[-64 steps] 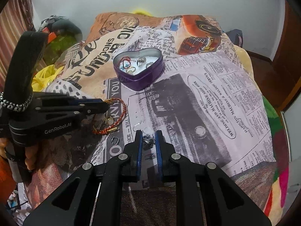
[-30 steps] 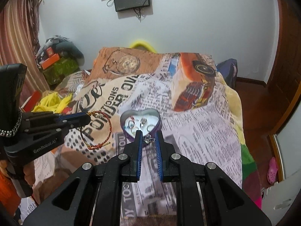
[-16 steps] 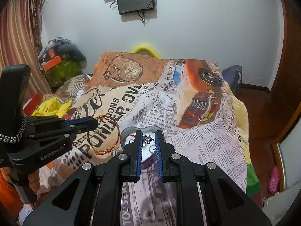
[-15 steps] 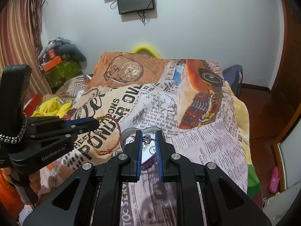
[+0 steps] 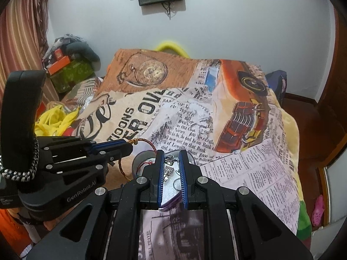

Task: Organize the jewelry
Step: 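Carry the bracelet and earring toward the heart tin with both tools, then lower both held pieces into the heart tin and open both tools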

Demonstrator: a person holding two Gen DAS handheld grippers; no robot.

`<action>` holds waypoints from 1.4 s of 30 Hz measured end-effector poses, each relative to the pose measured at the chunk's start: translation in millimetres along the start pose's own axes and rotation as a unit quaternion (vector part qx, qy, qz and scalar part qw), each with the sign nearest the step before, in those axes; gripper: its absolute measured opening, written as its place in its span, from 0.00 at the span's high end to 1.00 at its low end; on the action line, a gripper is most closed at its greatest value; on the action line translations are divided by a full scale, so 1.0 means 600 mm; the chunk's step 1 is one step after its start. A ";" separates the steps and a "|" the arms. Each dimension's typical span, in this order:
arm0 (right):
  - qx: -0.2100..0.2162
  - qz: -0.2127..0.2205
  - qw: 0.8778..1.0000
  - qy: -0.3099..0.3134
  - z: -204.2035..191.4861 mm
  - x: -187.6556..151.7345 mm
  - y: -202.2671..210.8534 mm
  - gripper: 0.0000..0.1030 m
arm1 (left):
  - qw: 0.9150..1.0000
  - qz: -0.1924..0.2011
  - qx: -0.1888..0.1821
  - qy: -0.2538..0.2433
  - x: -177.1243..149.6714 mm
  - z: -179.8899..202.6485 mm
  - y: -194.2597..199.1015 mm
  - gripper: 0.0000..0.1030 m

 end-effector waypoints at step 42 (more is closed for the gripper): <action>-0.010 -0.072 0.997 -0.002 0.005 -0.031 -0.025 0.71 | 0.999 -0.024 0.000 -0.020 -0.034 0.014 0.018 0.92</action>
Point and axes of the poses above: each gripper's, at about its wrist camera, not at the fingertips, and y roughly against the way its jaws point, z to its right, x to its top, the point moved 7 cm from there along -y, roughly the way its jaws point, and after that the axes turned 8 degrees about -z, right-handed, at the moved point
